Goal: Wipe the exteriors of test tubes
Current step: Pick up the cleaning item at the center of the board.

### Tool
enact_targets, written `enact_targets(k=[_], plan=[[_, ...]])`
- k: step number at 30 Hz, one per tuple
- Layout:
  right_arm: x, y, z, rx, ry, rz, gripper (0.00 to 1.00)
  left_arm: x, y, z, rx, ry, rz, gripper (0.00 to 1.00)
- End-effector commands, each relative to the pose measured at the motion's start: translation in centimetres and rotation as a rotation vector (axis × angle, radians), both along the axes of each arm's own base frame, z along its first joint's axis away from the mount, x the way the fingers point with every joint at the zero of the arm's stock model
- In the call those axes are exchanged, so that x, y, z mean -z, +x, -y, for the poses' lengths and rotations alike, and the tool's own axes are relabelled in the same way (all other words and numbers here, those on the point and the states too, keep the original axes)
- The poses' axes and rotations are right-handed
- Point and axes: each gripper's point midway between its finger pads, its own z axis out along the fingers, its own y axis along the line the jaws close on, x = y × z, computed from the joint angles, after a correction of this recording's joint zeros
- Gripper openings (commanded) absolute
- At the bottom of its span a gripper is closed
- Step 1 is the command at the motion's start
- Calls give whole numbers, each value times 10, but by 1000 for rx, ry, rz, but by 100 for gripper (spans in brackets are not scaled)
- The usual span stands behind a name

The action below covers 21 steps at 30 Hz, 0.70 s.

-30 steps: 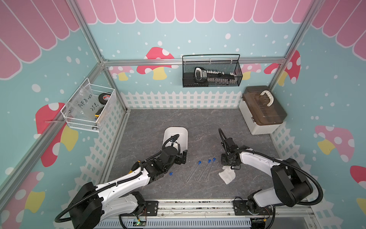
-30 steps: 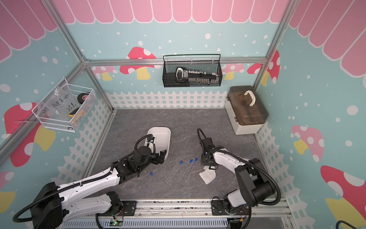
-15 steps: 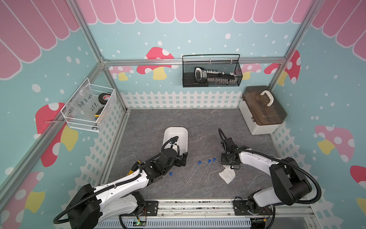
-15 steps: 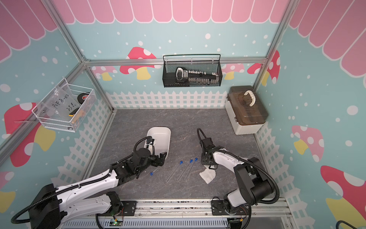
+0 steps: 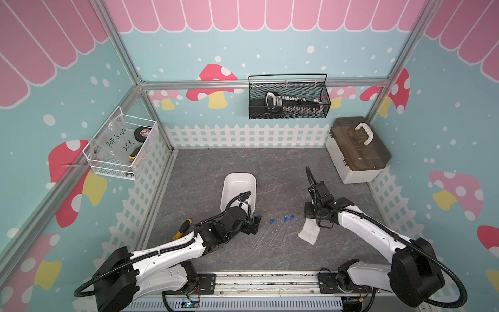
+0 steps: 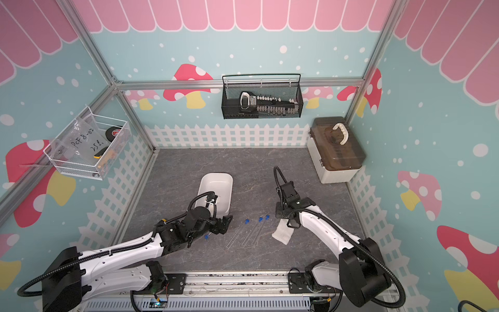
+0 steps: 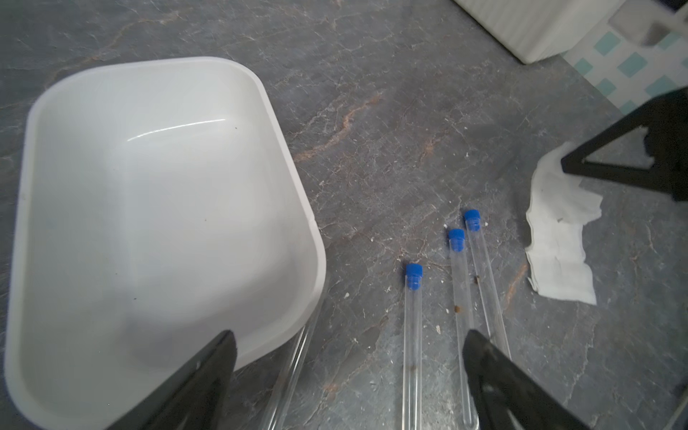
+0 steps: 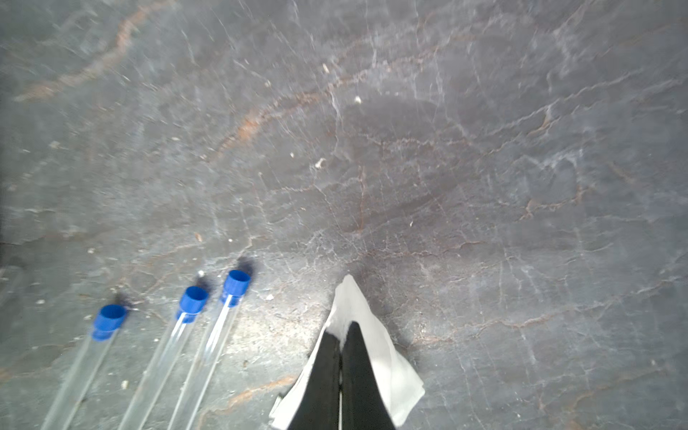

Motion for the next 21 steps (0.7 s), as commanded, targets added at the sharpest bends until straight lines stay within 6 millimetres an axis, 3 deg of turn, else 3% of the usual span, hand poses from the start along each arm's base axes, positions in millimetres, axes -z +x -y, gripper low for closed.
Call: enact_targets(k=[1,13,21], plan=[[-12,-6,4,11,7,9,0,11,-13,10,40,28,-59,95],[-11,-20,-2,36,118,43,0,62,-66,23,164,217,-160,95],[-9,-25,-1,38,129,40,0,84,-65,23,170,352,-185,91]])
